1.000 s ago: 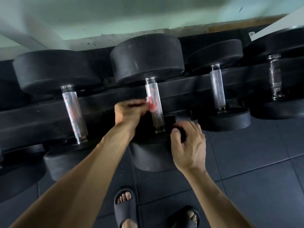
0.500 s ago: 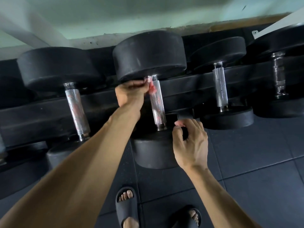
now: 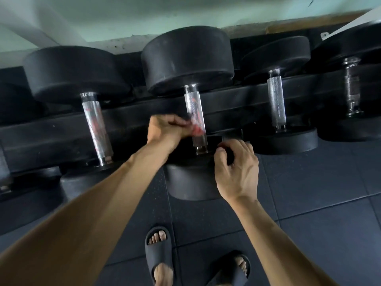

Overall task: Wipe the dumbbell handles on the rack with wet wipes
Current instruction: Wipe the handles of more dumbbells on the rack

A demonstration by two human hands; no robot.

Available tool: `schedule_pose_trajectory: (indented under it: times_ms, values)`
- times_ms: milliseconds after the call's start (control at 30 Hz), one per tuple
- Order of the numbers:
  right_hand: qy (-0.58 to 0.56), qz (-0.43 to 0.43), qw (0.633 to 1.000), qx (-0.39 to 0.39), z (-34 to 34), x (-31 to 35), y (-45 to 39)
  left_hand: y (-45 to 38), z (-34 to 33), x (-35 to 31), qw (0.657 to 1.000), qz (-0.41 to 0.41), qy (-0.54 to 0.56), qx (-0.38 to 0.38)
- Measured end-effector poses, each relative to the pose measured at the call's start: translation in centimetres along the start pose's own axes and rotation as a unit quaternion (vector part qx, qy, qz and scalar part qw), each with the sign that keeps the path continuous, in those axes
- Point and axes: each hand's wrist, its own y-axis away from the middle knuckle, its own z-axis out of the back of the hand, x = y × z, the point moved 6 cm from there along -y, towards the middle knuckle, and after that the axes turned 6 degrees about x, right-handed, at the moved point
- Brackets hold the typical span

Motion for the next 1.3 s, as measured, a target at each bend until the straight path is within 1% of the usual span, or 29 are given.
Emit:
schedule_pose_trajectory:
  times_ms: [33,67,100,133,167,233,267,300,333,367,433,467,500,533,600,667,700,733,800,867,900,933,967,1000,1067,1133,1200,1267,1300]
  values:
    - [-0.002,0.001,1.0,-0.003,0.1,0.0,0.0,0.4,-0.1,0.7,0.996,0.014,-0.086,0.017]
    - [-0.007,0.0,1.0,-0.005,0.1,0.1,0.1,0.7,-0.1,1.6,0.984,0.026,-0.174,0.036]
    - [-0.012,-0.001,1.0,-0.008,0.1,0.1,0.2,0.7,0.0,2.2,0.972,0.029,-0.23,0.044]
    - [-0.013,-0.001,1.0,-0.011,0.2,0.1,0.1,0.4,0.0,2.5,0.971,0.023,-0.234,0.036]
    - [-0.014,-0.001,1.0,-0.012,0.2,0.0,0.1,0.1,0.1,2.1,0.979,0.008,-0.203,0.015]
    - [-0.015,-0.002,1.0,-0.011,0.1,0.0,0.1,-0.5,0.4,1.0,0.995,-0.025,-0.092,-0.034]
    - [-0.014,0.0,1.0,-0.012,0.1,0.0,0.2,-1.0,0.4,0.6,0.997,-0.042,-0.036,-0.046]
    - [-0.014,0.003,1.0,-0.013,0.1,0.0,0.1,-1.4,0.3,0.2,0.997,-0.062,-0.005,-0.049]
    - [-0.014,0.005,1.0,-0.013,0.0,0.0,0.1,-1.5,0.2,0.2,0.996,-0.071,-0.014,-0.05]
    - [-0.014,0.005,1.0,-0.013,0.1,-0.1,0.2,-1.3,0.2,0.3,0.995,-0.07,-0.055,-0.053]
    - [-0.014,0.005,1.0,-0.017,0.1,-0.1,0.1,-0.4,0.0,1.0,0.982,-0.04,-0.18,-0.041]
    - [-0.014,0.003,1.0,-0.018,0.1,-0.2,0.2,0.1,-0.1,1.5,0.976,-0.019,-0.215,-0.028]
    - [-0.013,0.001,1.0,-0.018,0.1,-0.2,0.2,0.3,-0.2,1.8,0.974,-0.012,-0.223,-0.021]
    - [-0.013,0.001,1.0,-0.018,0.1,-0.2,0.2,0.1,-0.2,1.6,0.977,-0.016,-0.211,-0.025]
    - [-0.017,0.0,1.0,-0.02,0.1,-0.2,0.2,-0.8,0.3,0.3,0.989,-0.035,-0.121,-0.079]
    - [-0.023,-0.001,1.0,-0.019,0.1,-0.3,0.2,-1.9,0.7,-1.3,0.987,-0.069,-0.052,-0.134]
    - [-0.023,0.001,1.0,-0.017,0.0,-0.3,0.2,-2.3,0.8,-1.9,0.985,-0.085,-0.034,-0.146]
    - [-0.022,0.004,1.0,-0.016,0.0,-0.3,0.1,-2.5,0.7,-2.2,0.985,-0.09,-0.017,-0.143]
    - [-0.018,0.009,1.0,-0.014,0.0,-0.3,0.1,-1.6,0.0,-1.4,0.993,-0.06,-0.01,-0.103]
    - [-0.014,0.01,1.0,-0.014,0.1,-0.3,0.1,-0.3,-0.1,0.9,0.996,-0.01,-0.07,-0.059]
    - [-0.014,0.01,1.0,-0.017,0.1,-0.3,0.2,0.0,0.1,1.9,0.994,0.004,-0.097,-0.04]
    - [-0.015,0.011,1.0,-0.02,0.2,-0.2,0.2,-0.1,0.1,2.4,0.995,0.003,-0.098,-0.029]
    - [-0.016,0.012,1.0,-0.023,0.2,-0.2,0.2,-0.5,0.2,1.9,0.997,-0.006,-0.077,-0.03]
    - [-0.018,0.011,1.0,-0.022,0.2,-0.2,0.2,-1.1,0.3,0.8,0.997,-0.018,-0.052,-0.062]
    - [-0.024,0.008,0.999,-0.022,0.1,-0.3,0.2,-3.2,0.7,-1.6,0.988,-0.033,-0.002,-0.153]
    - [-0.025,0.012,0.999,-0.022,0.0,-0.3,0.1,-4.1,0.5,-2.9,0.978,-0.027,0.047,-0.2]
    - [-0.02,0.019,0.999,-0.025,0.1,-0.3,0.1,-3.2,0.0,-1.9,0.977,-0.026,0.049,-0.205]
    - [-0.011,0.013,1.0,-0.021,0.1,-0.3,0.1,-1.6,-0.7,0.3,0.985,-0.027,0.076,-0.156]
    - [-0.008,0.01,1.0,-0.018,0.1,-0.3,0.1,-1.1,-0.8,0.8,0.988,-0.033,0.07,-0.136]
